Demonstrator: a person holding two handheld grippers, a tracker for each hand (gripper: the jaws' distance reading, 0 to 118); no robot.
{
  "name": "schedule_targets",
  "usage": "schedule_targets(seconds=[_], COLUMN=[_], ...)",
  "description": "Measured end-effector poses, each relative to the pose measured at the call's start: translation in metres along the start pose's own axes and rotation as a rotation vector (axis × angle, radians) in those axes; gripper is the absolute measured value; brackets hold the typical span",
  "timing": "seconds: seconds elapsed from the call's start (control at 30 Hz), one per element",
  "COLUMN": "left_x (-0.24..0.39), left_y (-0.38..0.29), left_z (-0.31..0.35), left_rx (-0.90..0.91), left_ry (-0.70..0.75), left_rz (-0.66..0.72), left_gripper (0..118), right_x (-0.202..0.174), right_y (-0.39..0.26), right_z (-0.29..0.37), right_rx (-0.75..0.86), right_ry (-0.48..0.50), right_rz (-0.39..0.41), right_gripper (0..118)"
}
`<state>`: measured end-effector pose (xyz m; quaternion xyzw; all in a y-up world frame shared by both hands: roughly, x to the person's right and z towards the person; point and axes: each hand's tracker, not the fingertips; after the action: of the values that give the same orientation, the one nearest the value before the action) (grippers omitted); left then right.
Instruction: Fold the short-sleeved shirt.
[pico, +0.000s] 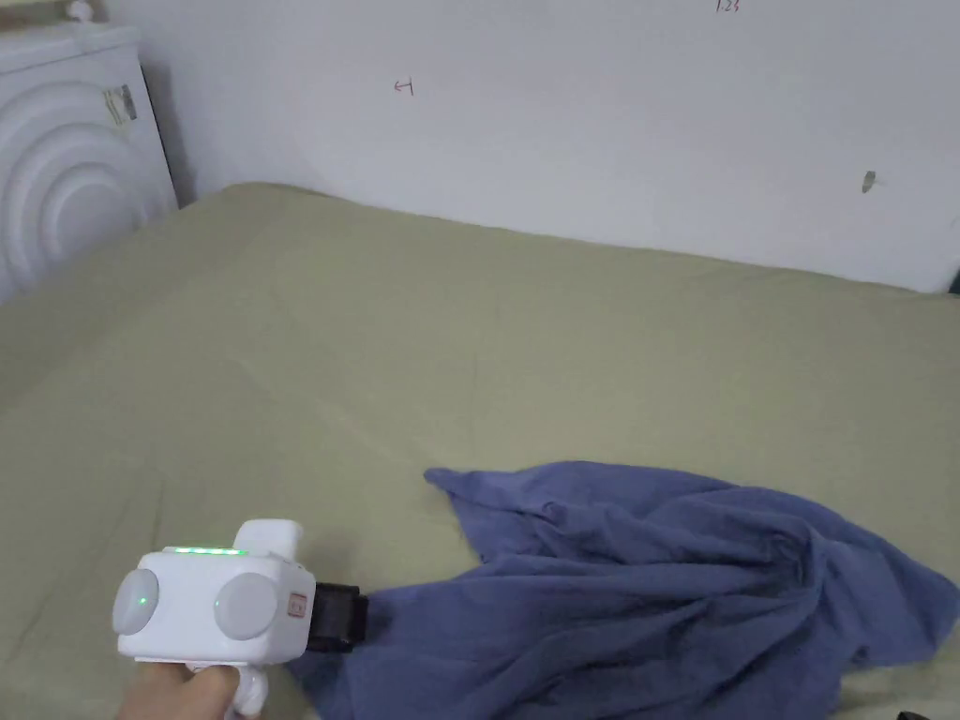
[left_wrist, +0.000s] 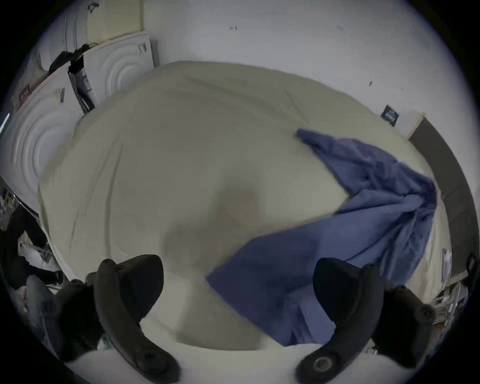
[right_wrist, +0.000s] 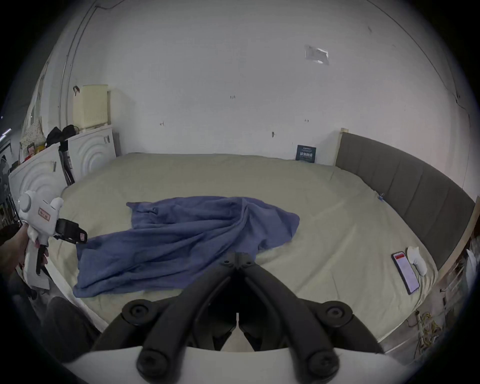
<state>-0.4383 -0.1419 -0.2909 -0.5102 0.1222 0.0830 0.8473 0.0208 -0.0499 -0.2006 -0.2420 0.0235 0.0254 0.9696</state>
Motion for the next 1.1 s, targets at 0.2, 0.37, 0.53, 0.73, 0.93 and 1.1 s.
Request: schedule_targets(seconds=[0.2,0.37,0.53,0.73,0.93,1.1], left_x=[0.019,0.025,0.036,0.032,0.042,0.037], left_y=[-0.003,-0.001,-0.005,0.002,0.006,0.01], left_z=[0.0,0.002,0.007,0.008,0.015,0.011], left_rx=[-0.022,0.006,0.032,0.009,0.01,0.001], left_ry=[0.015,-0.035,-0.012,-0.065,-0.056,-0.063], left_rz=[-0.067,-0.127,-0.121,-0.089,-0.115,-0.107], left_gripper=[92,0,0,0,0,0], right_x=[0.01,0.048,0.095,0.137,0.15,0.148], right_y=[-0.003,0.008,0.045,0.071,0.062,0.042], right_z=[-0.025,-0.08,-0.161,-0.259,-0.302,-0.325], right_rx=[-0.044,-0.114,-0.159,-0.336,-0.439,-0.563], right_ry=[-0.016,-0.065,-0.072,-0.001,0.01,0.043], right_rz=[-0.014,-0.036,-0.025,-0.08,-0.107,-0.073], right_gripper=[1,1,1,6,89,89])
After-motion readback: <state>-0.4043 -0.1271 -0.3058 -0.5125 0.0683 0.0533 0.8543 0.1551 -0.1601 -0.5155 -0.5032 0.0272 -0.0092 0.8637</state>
